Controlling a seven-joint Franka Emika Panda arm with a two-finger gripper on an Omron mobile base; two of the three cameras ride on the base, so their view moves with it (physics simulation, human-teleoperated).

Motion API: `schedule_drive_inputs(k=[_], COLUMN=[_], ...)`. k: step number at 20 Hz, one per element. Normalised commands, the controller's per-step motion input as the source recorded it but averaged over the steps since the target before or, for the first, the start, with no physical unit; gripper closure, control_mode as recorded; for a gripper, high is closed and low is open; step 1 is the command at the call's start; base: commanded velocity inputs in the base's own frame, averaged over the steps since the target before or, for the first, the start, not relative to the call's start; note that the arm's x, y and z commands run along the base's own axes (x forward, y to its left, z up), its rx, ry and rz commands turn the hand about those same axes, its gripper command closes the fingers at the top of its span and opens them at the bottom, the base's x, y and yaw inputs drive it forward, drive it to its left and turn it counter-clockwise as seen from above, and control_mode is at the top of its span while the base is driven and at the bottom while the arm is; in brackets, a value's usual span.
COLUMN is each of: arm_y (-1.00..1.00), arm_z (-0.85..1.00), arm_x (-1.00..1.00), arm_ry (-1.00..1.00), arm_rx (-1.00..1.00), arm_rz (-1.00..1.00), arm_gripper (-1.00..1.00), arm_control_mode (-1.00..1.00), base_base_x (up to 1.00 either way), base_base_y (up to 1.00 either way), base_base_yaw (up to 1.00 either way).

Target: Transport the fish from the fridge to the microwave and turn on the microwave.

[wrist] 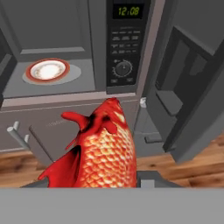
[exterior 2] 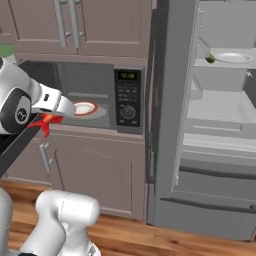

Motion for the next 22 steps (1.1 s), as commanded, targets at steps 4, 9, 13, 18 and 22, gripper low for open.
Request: schedule_drive_inputs(k=[4, 9, 13, 18, 22], arm_y=[0.0, 0.0, 0.0, 0.0, 0.0], arm_z=[0.0, 0.0, 0.0, 0.0, 0.0], arm_x=[0.0, 0.0, 0.0, 0.0, 0.0], arm_ry=[0.0, 0.0, 0.0, 0.0, 0.0], arm_rx=[0.0, 0.0, 0.0, 0.0, 0.0], arm_rz=[0.0, 0.0, 0.0, 0.0, 0.0], arm_gripper=[1.0, 1.0, 1.0, 1.0, 1.0], arm_control_mode=[1.0, 1.0, 1.0, 1.0, 1.0], base_base_x=[0.3, 0.19, 0.23, 0.25, 0.25], base_base_y=[0.25, 0.42, 0.51, 0.43, 0.26], base_base_yaw=[0.02, 0.01, 0.0, 0.0, 0.0])
